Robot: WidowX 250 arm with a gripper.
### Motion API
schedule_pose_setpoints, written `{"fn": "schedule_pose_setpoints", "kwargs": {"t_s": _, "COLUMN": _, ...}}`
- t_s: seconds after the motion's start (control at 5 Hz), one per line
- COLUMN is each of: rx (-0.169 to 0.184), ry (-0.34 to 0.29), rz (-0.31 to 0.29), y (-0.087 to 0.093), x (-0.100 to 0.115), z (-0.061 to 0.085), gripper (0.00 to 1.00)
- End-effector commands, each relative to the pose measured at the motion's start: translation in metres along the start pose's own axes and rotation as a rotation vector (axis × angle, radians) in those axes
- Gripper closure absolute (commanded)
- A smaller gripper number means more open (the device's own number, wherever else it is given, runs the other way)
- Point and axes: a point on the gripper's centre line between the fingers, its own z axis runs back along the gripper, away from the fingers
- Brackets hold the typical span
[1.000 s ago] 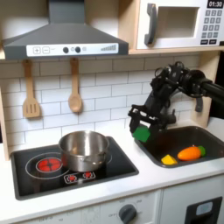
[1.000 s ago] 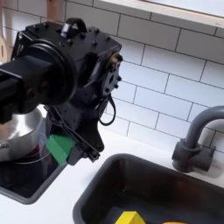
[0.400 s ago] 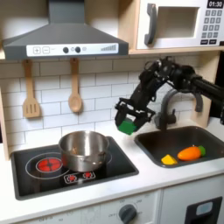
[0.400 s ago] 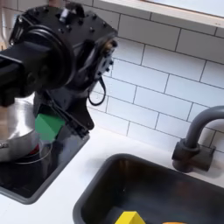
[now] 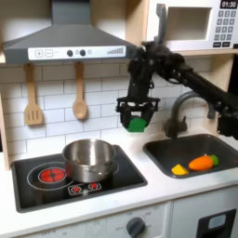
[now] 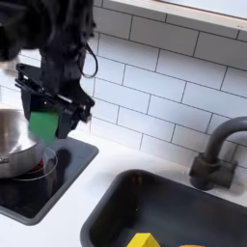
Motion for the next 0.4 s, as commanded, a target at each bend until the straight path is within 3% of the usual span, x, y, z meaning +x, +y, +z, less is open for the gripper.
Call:
{"fn": "schedule_pose_setpoints", "kwargs": {"t_s": 0.0, "rx": -0.12, "ry": 0.086, "rz": 0.015, "y": -0.0065, "x": -0.0045, "z": 0.0101, "gripper": 1.0}}
{"fn": "schedule_pose_setpoints", "kwargs": {"t_s": 0.2, "rx": -0.144, "ry": 0.113, "rz": -0.001, "y": -0.0142, "x": -0.0093, "z": 0.0085, "gripper": 1.0}}
